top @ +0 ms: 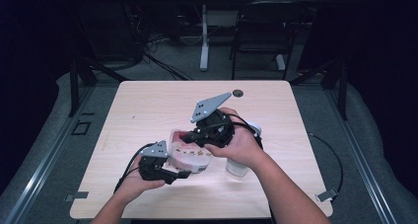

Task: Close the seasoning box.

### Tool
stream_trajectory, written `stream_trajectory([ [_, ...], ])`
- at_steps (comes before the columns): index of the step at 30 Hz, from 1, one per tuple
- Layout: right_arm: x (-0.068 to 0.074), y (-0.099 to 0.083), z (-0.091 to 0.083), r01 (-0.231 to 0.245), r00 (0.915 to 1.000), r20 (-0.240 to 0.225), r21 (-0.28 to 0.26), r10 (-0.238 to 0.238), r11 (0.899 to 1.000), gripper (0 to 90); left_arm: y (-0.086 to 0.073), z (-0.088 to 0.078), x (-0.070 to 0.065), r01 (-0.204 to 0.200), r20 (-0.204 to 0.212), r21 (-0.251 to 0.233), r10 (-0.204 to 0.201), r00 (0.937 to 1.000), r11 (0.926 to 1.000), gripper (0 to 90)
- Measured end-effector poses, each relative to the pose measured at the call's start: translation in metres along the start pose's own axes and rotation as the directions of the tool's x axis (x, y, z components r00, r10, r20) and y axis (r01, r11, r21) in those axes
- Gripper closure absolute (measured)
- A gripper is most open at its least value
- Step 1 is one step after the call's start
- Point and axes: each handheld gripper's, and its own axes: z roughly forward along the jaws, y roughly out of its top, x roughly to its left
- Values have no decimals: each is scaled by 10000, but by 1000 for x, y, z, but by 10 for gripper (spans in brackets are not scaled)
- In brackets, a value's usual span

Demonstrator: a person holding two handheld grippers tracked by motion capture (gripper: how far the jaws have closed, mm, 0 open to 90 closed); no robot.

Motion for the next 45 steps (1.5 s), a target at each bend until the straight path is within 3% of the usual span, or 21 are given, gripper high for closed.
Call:
stream_trajectory([
  [8, 1, 0, -2, 6, 9999, -107, -78, -7, 10000, 897, -1, -3, 0, -57, 327, -104, 60, 9994, 9999, 508],
  [11, 1, -1, -2, 21, 9999, -160, -114, -23, 9999, 896, -1, -5, -1, -181, 220, -159, 185, 9996, 9997, 530],
  [22, -4, -4, -5, -195, 9996, -225, -228, 190, 9996, 887, -1, -10, 1, 99, 627, 77, -103, 9980, 9999, 604],
  [45, -7, -13, -11, -513, 9986, -105, -171, 511, 9985, 806, -5, -17, 0, 99, 456, 532, -123, 9989, 9985, 637],
])
